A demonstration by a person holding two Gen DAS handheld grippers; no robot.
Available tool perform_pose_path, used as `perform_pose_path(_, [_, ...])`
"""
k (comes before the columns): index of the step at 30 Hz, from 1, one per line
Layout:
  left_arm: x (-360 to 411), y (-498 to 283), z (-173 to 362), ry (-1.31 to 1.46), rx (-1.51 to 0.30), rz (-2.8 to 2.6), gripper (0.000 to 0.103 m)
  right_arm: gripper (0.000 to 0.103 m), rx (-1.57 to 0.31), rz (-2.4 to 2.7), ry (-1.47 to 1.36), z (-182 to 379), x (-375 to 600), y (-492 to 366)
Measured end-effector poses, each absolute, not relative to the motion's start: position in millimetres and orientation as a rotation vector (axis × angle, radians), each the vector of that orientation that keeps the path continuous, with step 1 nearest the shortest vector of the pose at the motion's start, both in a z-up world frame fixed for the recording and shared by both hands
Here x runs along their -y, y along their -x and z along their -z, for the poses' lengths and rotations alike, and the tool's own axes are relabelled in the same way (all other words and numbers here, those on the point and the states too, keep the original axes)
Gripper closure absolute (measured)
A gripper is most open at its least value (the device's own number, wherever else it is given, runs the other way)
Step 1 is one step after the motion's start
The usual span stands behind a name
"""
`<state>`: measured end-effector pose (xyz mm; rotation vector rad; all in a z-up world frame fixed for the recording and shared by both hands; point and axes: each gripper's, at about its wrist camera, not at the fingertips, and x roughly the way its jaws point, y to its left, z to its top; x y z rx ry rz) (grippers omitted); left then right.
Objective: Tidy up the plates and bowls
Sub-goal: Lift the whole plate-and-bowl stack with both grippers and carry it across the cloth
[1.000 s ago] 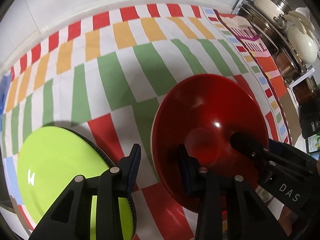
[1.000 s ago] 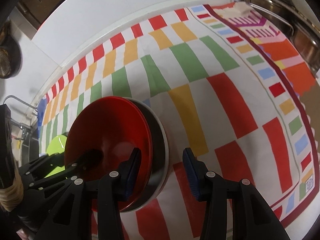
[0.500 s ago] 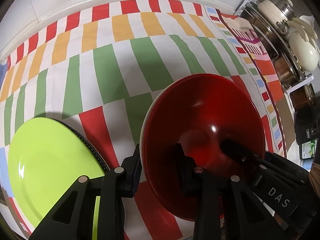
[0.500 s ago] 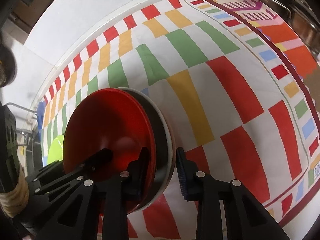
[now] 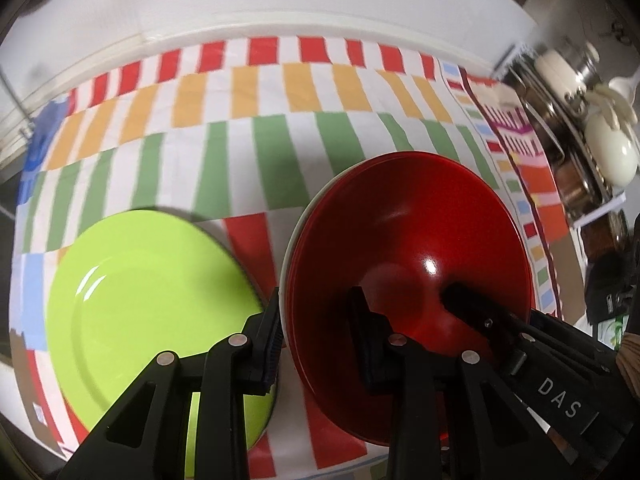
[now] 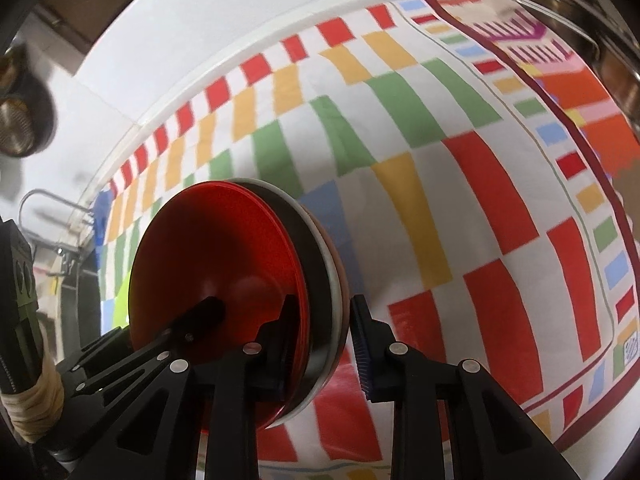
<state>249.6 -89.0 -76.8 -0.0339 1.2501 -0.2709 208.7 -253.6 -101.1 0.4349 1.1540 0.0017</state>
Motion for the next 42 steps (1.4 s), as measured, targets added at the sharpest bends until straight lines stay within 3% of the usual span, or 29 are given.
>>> perform_pose_path(16, [-2,-233,52,0.113,-1.183,0.175,0.073,0.076,-1.079,-0.142,-0.334,59,183,-189])
perform_pose_path(28, [-66,-218,62,0.154,-1.202,0.099,0.073,0.076,-1.118,-0.212,-0.292,60,118,-190])
perform_pose_path(42, [-88,-226,87,0.163,-1.254,0.070,0.073,0.076,-1.185,-0.233,-0.279,82,82,-199])
